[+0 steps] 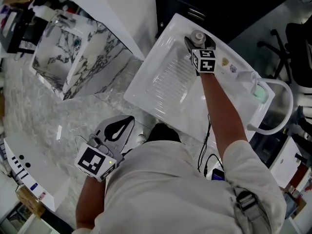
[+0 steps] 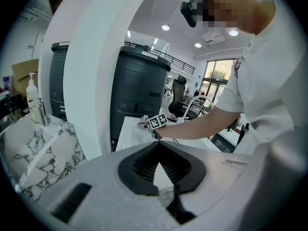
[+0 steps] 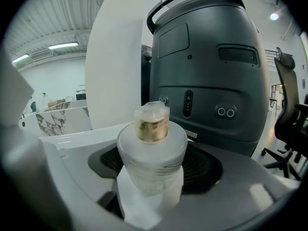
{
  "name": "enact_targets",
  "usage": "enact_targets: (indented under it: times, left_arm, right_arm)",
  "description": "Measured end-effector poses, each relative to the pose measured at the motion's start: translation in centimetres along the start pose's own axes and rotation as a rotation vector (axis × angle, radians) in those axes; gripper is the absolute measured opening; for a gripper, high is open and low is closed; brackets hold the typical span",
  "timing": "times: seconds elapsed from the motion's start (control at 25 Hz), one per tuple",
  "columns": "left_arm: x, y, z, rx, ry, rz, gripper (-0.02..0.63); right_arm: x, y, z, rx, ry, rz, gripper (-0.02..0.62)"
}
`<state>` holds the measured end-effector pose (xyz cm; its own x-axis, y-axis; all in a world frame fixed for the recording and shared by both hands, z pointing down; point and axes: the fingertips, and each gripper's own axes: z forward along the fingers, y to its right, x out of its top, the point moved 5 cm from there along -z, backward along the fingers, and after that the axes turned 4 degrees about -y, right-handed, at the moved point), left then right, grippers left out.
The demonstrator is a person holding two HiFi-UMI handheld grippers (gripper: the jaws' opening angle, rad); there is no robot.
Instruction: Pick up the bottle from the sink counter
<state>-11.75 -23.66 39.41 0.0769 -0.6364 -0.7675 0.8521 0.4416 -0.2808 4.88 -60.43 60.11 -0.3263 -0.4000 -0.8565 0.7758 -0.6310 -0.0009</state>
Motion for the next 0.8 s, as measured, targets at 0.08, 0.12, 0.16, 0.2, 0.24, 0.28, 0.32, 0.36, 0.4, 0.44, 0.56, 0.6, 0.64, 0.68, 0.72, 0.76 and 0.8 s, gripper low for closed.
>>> enact_targets:
  times: [0.08, 0.12, 0.16, 0.2, 0.24, 0.28, 0.32, 0.36, 0.4, 0.44, 0.56, 0.6, 0.64, 0.68, 0.72, 0.76, 0.8]
  left_arm:
    - [0.0, 0.0, 0.0, 0.002, 0.008, -0.002, 0.006]
    - [0.0, 0.0, -0.1, 0.002, 0.012, -0.002, 0.006]
    - [-0.1, 0.0, -0.2, 0.004, 0.014, -0.003, 0.006]
    - [-0.1, -0.1, -0.3, 0.006, 0.014, -0.003, 0.006]
    - [-0.2, -0.1, -0.4, 0.008, 0.014, -0.005, 0.006]
    - [-0.3, -0.2, -0.5, 0.011, 0.015, -0.008, 0.006]
    - [-0.4, -0.2, -0.7, 0.015, 0.016, -0.010, 0.006]
    - [-0.5, -0.3, -0.9, 0.018, 0.018, -0.013, 0.006]
    - [-0.6, -0.3, -1.1, 0.020, 0.020, -0.016, 0.006]
    - [-0.7, -0.4, -1.2, 0.022, 0.021, -0.019, 0.006]
    - [-1.0, -0.4, -1.5, 0.021, 0.022, -0.021, 0.006]
    - [-1.1, -0.4, -1.5, 0.021, 0.023, -0.019, 0.006]
    - [-1.2, -0.3, -1.6, 0.020, 0.024, -0.017, 0.006]
    - [-1.2, -0.2, -1.7, 0.019, 0.026, -0.015, 0.006]
    - [-1.3, -0.2, -1.8, 0.018, 0.029, -0.014, 0.006]
    - [-1.4, -0.1, -2.0, 0.016, 0.032, -0.013, 0.006]
    - [-1.5, 0.0, -2.1, 0.014, 0.033, -0.013, 0.006]
  right_arm:
    - [0.1, 0.0, 0.1, -0.007, -0.003, -0.005, 0.351]
    - [0.1, 0.0, 0.2, -0.008, -0.004, -0.007, 0.350]
    - [0.0, 0.0, 0.2, -0.008, -0.005, -0.009, 0.350]
    - [0.0, 0.0, 0.2, -0.008, -0.007, -0.010, 0.348]
    - [0.1, 0.0, 0.2, -0.008, -0.008, -0.010, 0.348]
    - [0.1, 0.0, 0.2, -0.007, -0.010, -0.010, 0.348]
    - [0.1, 0.0, 0.2, -0.006, -0.011, -0.009, 0.348]
    - [0.2, 0.0, 0.2, -0.006, -0.013, -0.008, 0.347]
    - [0.2, 0.0, 0.2, -0.005, -0.014, -0.007, 0.347]
    - [0.3, -0.1, 0.2, -0.003, -0.015, -0.007, 0.347]
    - [0.2, -0.2, 0.1, 0.005, -0.019, -0.001, 0.347]
    - [0.2, -0.3, 0.0, 0.008, -0.020, 0.001, 0.347]
    - [0.1, -0.3, -0.1, 0.009, -0.021, 0.004, 0.347]
    - [0.1, -0.4, -0.2, 0.009, -0.020, 0.006, 0.347]
    - [0.2, -0.4, -0.4, 0.009, -0.019, 0.009, 0.347]
    - [0.2, -0.5, -0.7, 0.010, -0.019, 0.011, 0.347]
    - [0.3, -0.6, -1.0, 0.011, -0.020, 0.009, 0.347]
